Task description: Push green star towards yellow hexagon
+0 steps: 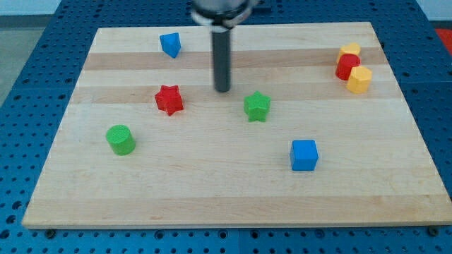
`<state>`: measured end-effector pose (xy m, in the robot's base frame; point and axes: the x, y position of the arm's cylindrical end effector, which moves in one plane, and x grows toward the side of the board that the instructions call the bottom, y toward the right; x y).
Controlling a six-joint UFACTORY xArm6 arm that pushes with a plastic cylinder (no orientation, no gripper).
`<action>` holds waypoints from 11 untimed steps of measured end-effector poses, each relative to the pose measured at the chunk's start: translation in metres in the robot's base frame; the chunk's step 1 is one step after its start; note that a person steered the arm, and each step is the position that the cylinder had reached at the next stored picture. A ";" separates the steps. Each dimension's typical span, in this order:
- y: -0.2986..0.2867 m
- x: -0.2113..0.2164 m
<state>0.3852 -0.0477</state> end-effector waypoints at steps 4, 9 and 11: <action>0.165 0.051; 0.211 0.043; 0.189 0.081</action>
